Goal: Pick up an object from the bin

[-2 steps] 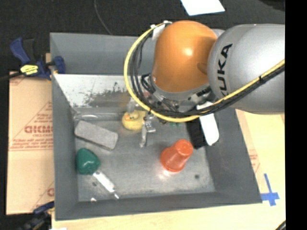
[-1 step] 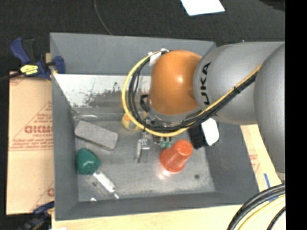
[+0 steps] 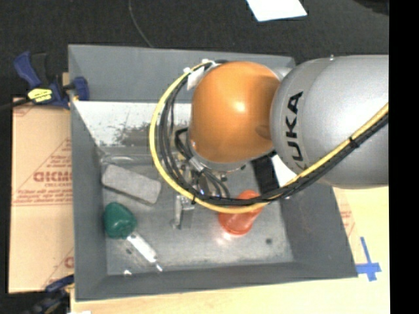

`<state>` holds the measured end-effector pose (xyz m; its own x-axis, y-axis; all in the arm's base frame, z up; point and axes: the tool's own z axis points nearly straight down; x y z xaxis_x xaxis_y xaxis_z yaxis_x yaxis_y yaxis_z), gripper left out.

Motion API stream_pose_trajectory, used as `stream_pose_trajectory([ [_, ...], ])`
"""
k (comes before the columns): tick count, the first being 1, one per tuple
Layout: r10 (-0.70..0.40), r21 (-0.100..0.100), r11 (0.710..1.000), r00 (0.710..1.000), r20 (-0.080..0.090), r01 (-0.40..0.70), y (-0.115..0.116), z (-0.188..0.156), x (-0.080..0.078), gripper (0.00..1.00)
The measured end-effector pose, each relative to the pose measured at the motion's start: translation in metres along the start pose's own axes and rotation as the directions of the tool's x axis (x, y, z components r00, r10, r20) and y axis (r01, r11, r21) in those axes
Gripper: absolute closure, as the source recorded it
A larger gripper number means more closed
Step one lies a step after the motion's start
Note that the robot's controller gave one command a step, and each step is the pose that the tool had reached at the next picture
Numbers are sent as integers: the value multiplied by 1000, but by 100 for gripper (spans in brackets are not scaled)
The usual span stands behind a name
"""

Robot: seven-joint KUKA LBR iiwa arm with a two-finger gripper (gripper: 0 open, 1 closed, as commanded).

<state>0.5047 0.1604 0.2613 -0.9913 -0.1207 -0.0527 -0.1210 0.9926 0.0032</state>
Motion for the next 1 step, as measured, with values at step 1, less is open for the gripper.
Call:
stream_pose_trajectory([
  [1, 49, 1, 999, 999, -12, -49, -18, 23, -9, 0],
])
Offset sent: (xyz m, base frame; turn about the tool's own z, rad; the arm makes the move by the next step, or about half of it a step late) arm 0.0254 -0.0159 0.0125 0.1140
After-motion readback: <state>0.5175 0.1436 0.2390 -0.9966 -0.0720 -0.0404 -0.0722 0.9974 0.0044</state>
